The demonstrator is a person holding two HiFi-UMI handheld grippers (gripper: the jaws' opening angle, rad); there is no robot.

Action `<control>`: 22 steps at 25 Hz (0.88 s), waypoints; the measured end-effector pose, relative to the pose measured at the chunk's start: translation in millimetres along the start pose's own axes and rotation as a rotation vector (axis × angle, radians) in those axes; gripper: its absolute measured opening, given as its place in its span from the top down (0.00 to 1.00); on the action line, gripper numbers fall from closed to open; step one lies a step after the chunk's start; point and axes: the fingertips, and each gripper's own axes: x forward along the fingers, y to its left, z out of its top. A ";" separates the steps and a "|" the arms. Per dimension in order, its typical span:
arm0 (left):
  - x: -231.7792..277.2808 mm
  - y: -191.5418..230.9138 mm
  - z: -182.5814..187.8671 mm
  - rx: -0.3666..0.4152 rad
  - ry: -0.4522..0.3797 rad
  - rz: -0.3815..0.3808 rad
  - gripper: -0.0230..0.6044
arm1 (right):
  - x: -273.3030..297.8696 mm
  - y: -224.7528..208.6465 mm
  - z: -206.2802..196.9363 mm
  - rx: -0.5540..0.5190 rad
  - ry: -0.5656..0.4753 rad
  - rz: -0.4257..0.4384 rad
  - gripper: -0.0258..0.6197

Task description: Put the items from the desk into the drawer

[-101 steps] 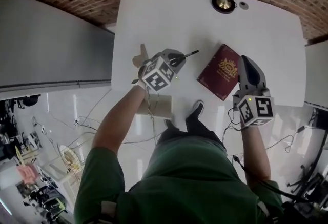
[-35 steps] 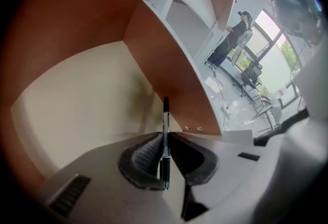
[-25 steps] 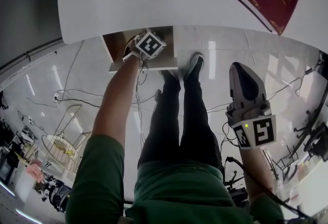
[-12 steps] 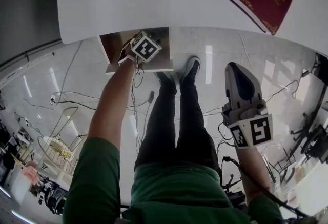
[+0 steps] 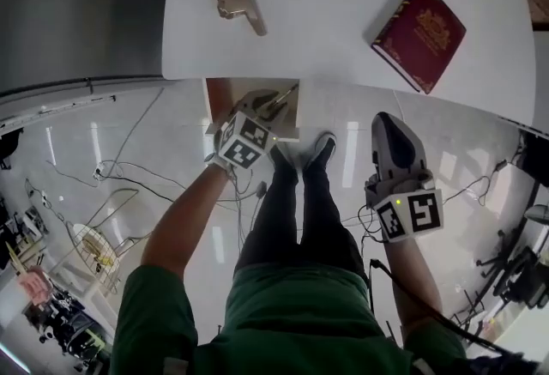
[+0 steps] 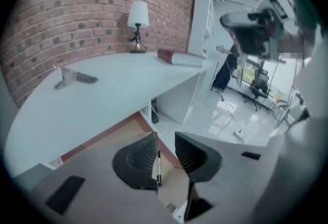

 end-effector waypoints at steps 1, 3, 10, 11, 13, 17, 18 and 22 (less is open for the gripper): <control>-20.8 -1.1 17.2 -0.029 -0.047 0.011 0.80 | 1.6 2.0 13.0 0.008 -0.017 0.007 0.95; -61.0 4.1 54.8 -0.077 -0.152 0.064 0.81 | 3.9 2.6 39.2 0.013 -0.053 0.014 0.95; -186.7 17.5 179.8 -0.247 -0.478 0.208 0.82 | -16.3 7.5 110.4 -0.036 -0.123 0.014 0.95; -202.2 21.2 195.9 -0.239 -0.516 0.232 0.83 | -17.7 10.1 122.7 -0.050 -0.138 0.019 0.95; -230.1 27.8 224.2 -0.213 -0.582 0.279 0.84 | -19.8 15.3 147.4 -0.081 -0.174 0.029 0.95; -276.9 29.3 271.1 -0.170 -0.702 0.340 0.90 | -32.2 20.9 192.9 -0.130 -0.252 0.033 0.96; -287.9 27.3 282.0 -0.160 -0.732 0.347 0.91 | -36.6 21.7 203.5 -0.142 -0.271 0.030 0.96; -326.6 19.4 317.5 -0.136 -0.821 0.367 0.94 | -52.5 25.2 242.9 -0.208 -0.344 0.021 0.96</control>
